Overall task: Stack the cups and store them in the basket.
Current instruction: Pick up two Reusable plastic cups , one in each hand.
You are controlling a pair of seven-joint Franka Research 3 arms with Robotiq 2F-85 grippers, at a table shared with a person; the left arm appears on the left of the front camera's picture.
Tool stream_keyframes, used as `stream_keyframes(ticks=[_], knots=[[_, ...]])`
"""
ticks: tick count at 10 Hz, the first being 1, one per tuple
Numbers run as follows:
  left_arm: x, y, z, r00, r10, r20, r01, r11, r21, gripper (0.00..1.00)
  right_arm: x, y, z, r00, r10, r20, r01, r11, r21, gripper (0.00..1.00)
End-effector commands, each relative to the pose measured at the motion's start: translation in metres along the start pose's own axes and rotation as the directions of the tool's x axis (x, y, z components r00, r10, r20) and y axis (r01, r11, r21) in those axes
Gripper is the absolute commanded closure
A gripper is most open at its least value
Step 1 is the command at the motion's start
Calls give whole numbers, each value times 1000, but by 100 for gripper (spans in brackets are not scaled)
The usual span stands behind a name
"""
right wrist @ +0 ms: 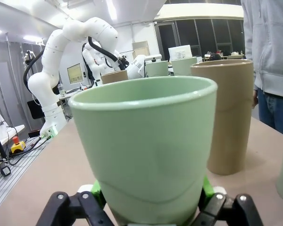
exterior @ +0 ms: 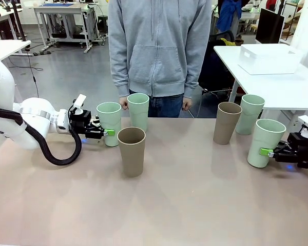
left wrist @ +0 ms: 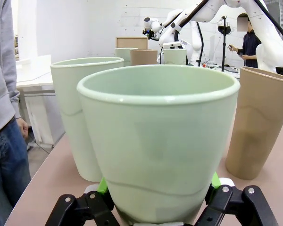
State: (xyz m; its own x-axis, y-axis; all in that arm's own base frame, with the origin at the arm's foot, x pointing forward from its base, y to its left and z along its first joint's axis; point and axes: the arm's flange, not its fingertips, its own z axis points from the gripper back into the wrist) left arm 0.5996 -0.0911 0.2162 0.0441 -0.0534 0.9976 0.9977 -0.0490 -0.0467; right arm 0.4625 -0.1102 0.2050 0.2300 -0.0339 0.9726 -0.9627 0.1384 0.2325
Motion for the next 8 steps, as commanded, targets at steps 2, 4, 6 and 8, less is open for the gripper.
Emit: stream_keyframes(ticks=[2,4,6,8], knots=[[2,5,-1,1000,16,15,-16,1000,5,57,7,2,-11,1000,-20,15,20,999,-26,60],[0,0,0,1000,2,0,-2,1000,0,43,0,0,-2,1000,-1,1,1,1000,3,45],[0,0,0,1000,2,0,-2,1000,0,43,0,0,-2,1000,-1,1,1,1000,3,45],[0,0,0,1000,2,0,-2,1000,0,43,0,0,-2,1000,-1,1,1,1000,3,45]])
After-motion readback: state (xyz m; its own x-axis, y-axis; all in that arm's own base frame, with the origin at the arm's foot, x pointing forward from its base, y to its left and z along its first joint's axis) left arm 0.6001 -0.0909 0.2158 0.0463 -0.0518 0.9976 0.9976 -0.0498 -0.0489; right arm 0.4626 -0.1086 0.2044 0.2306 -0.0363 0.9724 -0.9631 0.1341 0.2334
